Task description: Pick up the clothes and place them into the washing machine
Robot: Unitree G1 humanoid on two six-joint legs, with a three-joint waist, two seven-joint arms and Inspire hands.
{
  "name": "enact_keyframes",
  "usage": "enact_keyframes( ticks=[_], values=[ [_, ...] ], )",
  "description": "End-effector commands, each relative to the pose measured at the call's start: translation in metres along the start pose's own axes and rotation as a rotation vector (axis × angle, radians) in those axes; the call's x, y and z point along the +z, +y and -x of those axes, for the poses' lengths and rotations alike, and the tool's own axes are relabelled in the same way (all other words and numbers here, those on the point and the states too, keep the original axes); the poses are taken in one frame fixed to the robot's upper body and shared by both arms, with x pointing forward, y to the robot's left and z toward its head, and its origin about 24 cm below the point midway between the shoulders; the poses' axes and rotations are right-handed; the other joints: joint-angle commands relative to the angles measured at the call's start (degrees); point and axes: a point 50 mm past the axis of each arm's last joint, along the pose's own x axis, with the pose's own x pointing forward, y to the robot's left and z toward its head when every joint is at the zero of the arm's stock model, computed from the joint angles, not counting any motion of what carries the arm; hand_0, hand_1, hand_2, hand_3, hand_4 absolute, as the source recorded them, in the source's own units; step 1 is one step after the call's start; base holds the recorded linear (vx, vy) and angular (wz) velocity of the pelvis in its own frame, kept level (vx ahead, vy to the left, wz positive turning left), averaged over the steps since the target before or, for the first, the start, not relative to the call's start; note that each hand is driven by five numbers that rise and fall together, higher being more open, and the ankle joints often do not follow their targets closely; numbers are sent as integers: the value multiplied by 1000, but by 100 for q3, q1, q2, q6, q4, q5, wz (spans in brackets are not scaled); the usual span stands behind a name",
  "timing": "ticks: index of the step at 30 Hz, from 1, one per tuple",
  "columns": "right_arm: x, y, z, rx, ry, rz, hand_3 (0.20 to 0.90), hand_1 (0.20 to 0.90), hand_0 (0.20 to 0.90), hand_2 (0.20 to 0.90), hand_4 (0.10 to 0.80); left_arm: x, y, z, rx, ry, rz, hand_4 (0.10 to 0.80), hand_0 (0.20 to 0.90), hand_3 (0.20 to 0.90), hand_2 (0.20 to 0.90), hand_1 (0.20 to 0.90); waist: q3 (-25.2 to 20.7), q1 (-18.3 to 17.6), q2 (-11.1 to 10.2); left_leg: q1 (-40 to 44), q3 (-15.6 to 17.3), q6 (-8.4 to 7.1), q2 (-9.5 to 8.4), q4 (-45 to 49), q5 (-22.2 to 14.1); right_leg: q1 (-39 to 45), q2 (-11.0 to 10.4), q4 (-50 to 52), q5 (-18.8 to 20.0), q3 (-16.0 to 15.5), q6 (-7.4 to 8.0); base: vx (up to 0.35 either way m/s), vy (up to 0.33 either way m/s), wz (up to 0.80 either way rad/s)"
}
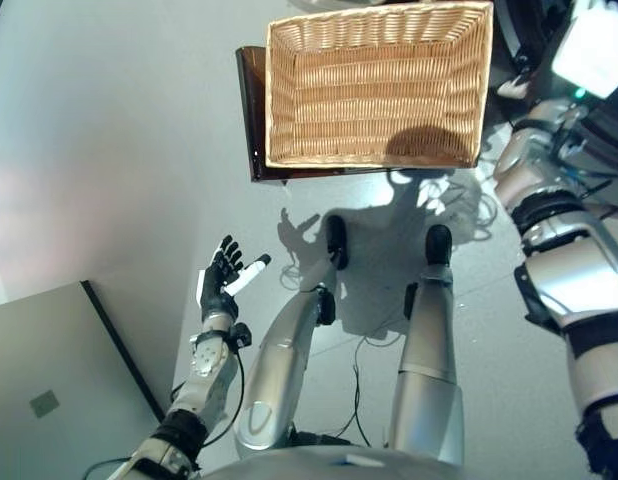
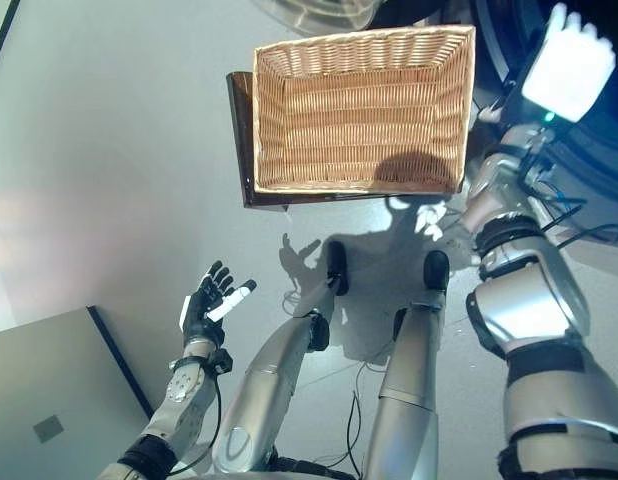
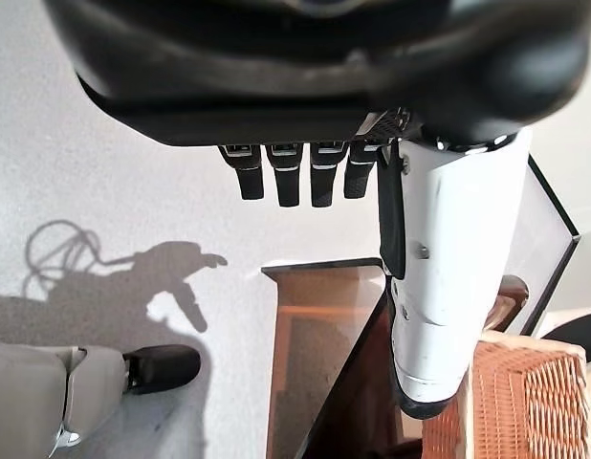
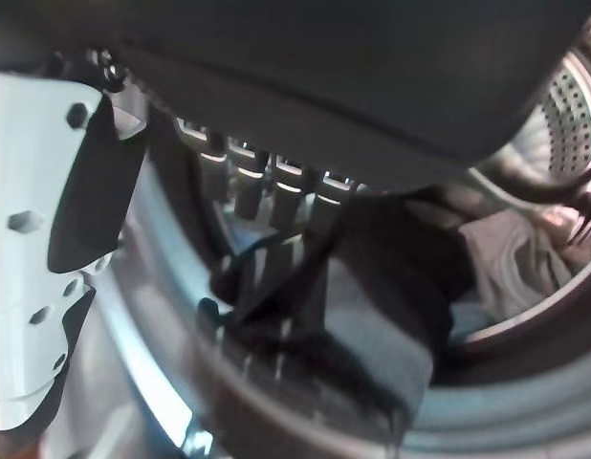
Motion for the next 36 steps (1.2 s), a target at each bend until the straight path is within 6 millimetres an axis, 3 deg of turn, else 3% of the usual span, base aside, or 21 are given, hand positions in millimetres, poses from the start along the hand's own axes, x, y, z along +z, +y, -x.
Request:
enact_keyframes(
  ticks=[1, 6, 11, 14, 15, 19, 20, 21, 24, 25, 26, 29, 30, 31, 32, 33, 36],
  values=[
    [18, -36, -22, -222, -112, 0, 900, 900, 900, 900, 800, 19, 17, -11, 103, -114, 3, 800, 900, 900, 900, 900, 225, -160, 488, -372, 162, -488, 236, 170, -149, 389, 35, -788, 323, -195, -274, 3, 8, -5],
    [9, -16, -5, -165, -103, 5, 900, 900, 900, 900, 800, 9, 21, -8, 122, -74, -20, 800, 900, 900, 900, 900, 207, -192, 432, -207, 151, -471, 253, 213, -196, 623, 26, -829, 308, -237, -280, 6, -3, -4],
    [-2, 20, 31, -22, -67, -16, 900, 900, 900, 900, 800, -13, 31, -2, 165, 19, -81, 800, 900, 900, 900, 900, 96, -229, 304, 46, 120, -437, 310, 330, -291, 991, 11, -868, 265, -308, -293, 12, -7, -1],
    [-4, 30, 44, 18, -66, -24, 900, 900, 900, 900, 800, -18, 34, 0, 177, 44, -102, 800, 900, 900, 900, 900, 58, -243, 262, 152, 121, -432, 324, 349, -322, 1131, 3, -898, 256, -328, -297, 45, -16, -7],
    [-6, 42, 58, 74, -63, -26, 900, 900, 900, 900, 800, -25, 39, 3, 193, 78, -125, 800, 900, 900, 900, 900, -3, -257, 208, 309, 102, -427, 346, 367, -370, 1341, -9, -961, 240, -361, -296, 57, -30, 1],
    [-11, 56, 80, 144, -65, -23, 900, 900, 900, 900, 800, -34, 45, 8, 218, 115, -152, 800, 900, 900, 900, 900, -81, -287, 124, 546, 96, -426, 382, 372, -423, 1611, -24, -1006, 211, -428, -295, 70, -26, -3],
    [-16, 65, 96, 191, -49, -26, 900, 900, 900, 900, 800, -42, 50, 11, 231, 153, -179, 800, 900, 900, 900, 900, -166, -291, 57, 699, 61, -424, 399, 371, -456, 1835, -33, -1081, 190, -470, -292, 57, -23, -4],
    [-16, 65, 96, 191, -49, -26, 900, 900, 900, 900, 800, -42, 50, 11, 231, 153, -180, 800, 900, 900, 900, 900, -161, -293, 58, 707, 59, -424, 399, 369, -455, 1845, -34, -1085, 191, -473, -292, 122, -57, -3],
    [-22, 81, 127, 290, -42, -35, 900, 900, 900, 900, 800, -57, 66, 21, 280, 241, -253, 800, 900, 900, 900, 900, -326, -314, -79, 1112, 46, -440, 439, 329, -527, 2325, -60, -1229, 141, -585, -281, 94, -39, -4],
    [-22, 81, 127, 291, -41, -35, 900, 900, 900, 900, 800, -57, 66, 21, 280, 241, -253, 800, 900, 900, 900, 900, -321, -316, -78, 1119, 45, -441, 438, 327, -527, 2333, -60, -1232, 141, -586, -281, 127, -36, -2],
    [-29, 89, 145, 354, -26, -26, 900, 900, 900, 900, 800, -65, 72, 27, 295, 286, -281, 800, 900, 900, 900, 900, -415, -323, -132, 1346, -2, -436, 436, 280, -565, 2604, -81, -1327, 118, -621, -270, 88, -22, 0],
    [-33, 95, 162, 411, -16, -30, 900, 900, 900, 900, 800, -72, 79, 32, 313, 327, -310, 800, 900, 900, 900, 900, -524, -326, -188, 1568, -15, -445, 459, 206, -565, 2852, -77, -1443, 126, -666, -260, 141, -44, 1],
    [-41, 102, 183, 480, 0, -18, 900, 900, 900, 900, 800, -79, 86, 39, 330, 378, -340, 800, 900, 900, 900, 900, -642, -346, -267, 1799, -69, -457, 439, 136, -586, 3145, -102, -1573, 85, -734, -242, 99, -34, 3],
    [-41, 102, 183, 480, 0, -18, 900, 900, 900, 900, 800, -79, 86, 39, 330, 378, -340, 800, 900, 900, 900, 900, -654, -336, -263, 1789, -65, -459, 448, 125, -573, 3136, -92, -1591, 106, -730, -245, 196, -62, 7],
    [-48, 108, 204, 548, 6, -2, 900, 900, 900, 900, 800, -86, 92, 46, 345, 421, -367, 800, 900, 900, 900, 900, -774, -351, -336, 2054, -92, -471, 449, 33, -596, 3394, -117, -1728, 75, -789, -221, 132, -51, 3],
    [-52, 110, 213, 584, 21, 2, 900, 900, 900, 900, 800, -89, 96, 50, 348, 447, -381, 800, 900, 900, 900, 900, -866, -327, -369, 2125, -92, -477, 473, 2, -592, 3483, -113, -1813, 86, -823, -212, 135, -50, 3],
    [-58, 113, 228, 639, 39, 0, 900, 900, 900, 900, 800, -94, 100, 55, 354, 479, -406, 800, 900, 900, 900, 900, -990, -334, -439, 2335, -116, -484, 477, -75, -609, 3726, -150, -2002, 95, -866, -181, 111, -38, 0]
  ],
)
